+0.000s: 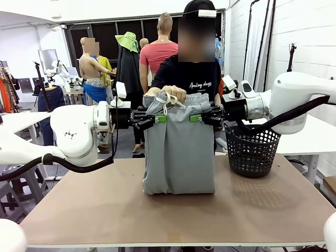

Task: Fold the training pants.
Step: Release the ends of the Training pants and then grab the overlapped ends.

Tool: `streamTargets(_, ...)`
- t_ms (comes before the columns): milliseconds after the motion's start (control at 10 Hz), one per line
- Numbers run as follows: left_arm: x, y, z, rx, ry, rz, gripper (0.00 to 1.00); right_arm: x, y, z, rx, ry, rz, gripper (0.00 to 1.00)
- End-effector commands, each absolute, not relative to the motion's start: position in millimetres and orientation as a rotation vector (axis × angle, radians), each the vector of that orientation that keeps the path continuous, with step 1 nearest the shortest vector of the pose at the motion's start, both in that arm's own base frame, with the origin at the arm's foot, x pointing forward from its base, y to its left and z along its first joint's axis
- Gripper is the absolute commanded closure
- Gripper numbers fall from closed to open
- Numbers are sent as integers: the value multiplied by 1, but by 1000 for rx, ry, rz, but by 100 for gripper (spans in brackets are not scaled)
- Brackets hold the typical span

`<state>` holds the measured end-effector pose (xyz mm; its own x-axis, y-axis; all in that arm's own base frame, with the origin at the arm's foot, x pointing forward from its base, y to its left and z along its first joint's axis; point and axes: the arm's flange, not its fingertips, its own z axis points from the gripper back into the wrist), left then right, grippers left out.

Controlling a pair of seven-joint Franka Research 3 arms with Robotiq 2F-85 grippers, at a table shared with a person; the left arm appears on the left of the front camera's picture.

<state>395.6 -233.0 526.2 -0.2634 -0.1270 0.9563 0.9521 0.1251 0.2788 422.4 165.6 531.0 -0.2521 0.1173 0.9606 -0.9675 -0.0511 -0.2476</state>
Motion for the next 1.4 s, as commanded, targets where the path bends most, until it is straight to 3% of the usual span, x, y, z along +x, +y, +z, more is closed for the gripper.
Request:
streamTargets(0, 393, -235, 530, -889, -1380, -1338, 100, 419, 170, 532, 1015, -1283, 1478, 100)
streamTargets(1300, 393, -235, 530, -889, -1380, -1338, 100, 419, 170, 532, 1015, -1283, 1478, 100)
